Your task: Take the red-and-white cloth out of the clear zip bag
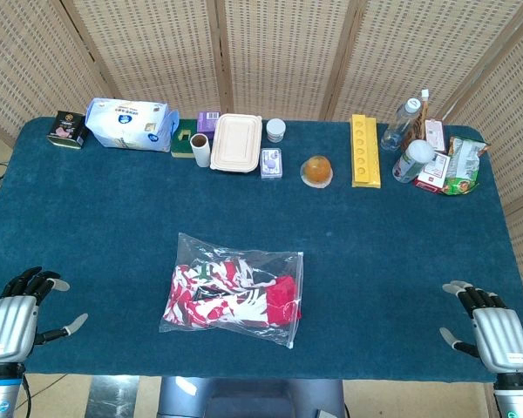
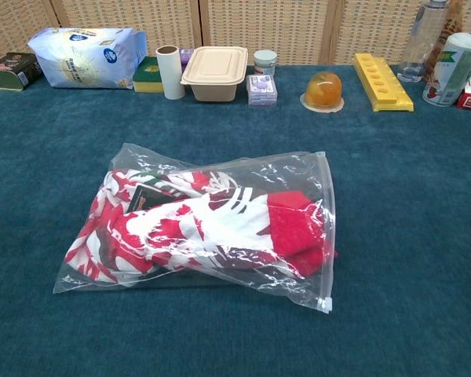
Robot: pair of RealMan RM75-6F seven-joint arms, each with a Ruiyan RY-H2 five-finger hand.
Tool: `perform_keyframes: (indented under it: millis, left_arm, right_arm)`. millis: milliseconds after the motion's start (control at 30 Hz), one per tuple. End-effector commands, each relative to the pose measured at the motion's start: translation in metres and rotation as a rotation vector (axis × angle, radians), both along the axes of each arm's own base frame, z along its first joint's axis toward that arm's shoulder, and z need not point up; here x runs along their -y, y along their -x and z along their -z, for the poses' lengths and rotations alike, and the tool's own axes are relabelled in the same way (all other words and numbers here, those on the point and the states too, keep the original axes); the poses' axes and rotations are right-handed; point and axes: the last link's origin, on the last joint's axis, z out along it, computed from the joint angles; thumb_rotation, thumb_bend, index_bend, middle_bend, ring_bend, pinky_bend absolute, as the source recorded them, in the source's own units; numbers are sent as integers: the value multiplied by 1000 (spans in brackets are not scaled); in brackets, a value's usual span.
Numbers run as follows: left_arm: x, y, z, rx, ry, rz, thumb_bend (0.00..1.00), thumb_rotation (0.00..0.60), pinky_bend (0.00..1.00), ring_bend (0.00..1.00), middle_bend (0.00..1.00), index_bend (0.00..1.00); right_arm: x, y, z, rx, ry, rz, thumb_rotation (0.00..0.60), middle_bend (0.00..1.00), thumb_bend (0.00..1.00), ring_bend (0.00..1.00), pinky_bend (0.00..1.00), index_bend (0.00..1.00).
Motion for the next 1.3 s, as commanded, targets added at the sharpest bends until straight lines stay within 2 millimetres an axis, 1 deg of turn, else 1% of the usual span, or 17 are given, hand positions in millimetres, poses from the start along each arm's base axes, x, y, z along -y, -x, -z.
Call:
perform_keyframes:
  millis: [33, 233, 400, 567, 667, 767, 833, 900, 1000, 1067, 1167, 1300]
  left_arm:
    - [0, 0, 1, -1, 1, -1, 110, 508, 197, 167, 308, 400]
    - [-1, 2, 0, 0, -1, -6, 110, 515, 197, 167, 308, 401]
    - [0, 0, -3, 1, -8, 9, 110, 512, 197, 167, 308, 399]
    - [-12, -4, 2, 2, 33, 43, 109, 506, 197, 167, 308, 399]
    - [-21, -13, 9, 1, 66, 88, 110, 507, 197, 167, 308, 395]
    - [-30, -22, 18, 1, 116, 126, 111, 509, 197, 167, 306, 364]
    - [-37, -31, 27, -12, 160, 167, 102, 511, 195, 167, 292, 324]
    - [-44, -38, 36, -15, 196, 197, 77, 516, 184, 155, 264, 247]
    - [-52, -52, 52, -6, 278, 233, 27, 509, 144, 80, 167, 56]
    - [-56, -61, 63, -20, 350, 246, 11, 507, 125, 45, 126, 3]
    - [-62, -78, 77, -51, 415, 286, 8, 507, 112, 18, 91, 0]
    - [-70, -99, 99, -95, 475, 337, 9, 512, 108, 3, 77, 0]
  right_arm:
    - [1, 0, 1, -1, -2, -1, 600, 261, 249, 316, 300, 254]
    - [2, 0, 3, 9, -2, 1, 600, 262, 249, 316, 299, 254]
    - [-4, 0, 0, 12, 9, -2, 600, 262, 250, 315, 299, 254]
    - [-10, -1, -3, 10, 25, -4, 600, 261, 250, 315, 299, 254]
    - [-15, -3, -6, 9, 38, -14, 600, 262, 249, 316, 299, 254]
    - [-19, -3, -7, 7, 45, -10, 600, 261, 249, 316, 299, 254]
    - [-20, -2, -8, 9, 47, -6, 600, 261, 250, 316, 299, 254]
    - [-22, -1, -8, 9, 49, -5, 600, 261, 250, 316, 299, 254]
    - [-23, 1, -9, 13, 52, -3, 600, 262, 249, 316, 298, 254]
    - [-24, 3, -10, 16, 55, -2, 600, 262, 250, 316, 298, 254]
    - [-24, 4, -10, 18, 57, -2, 600, 262, 249, 316, 298, 254]
    - [-25, 6, -12, 21, 59, -4, 600, 262, 249, 315, 298, 254]
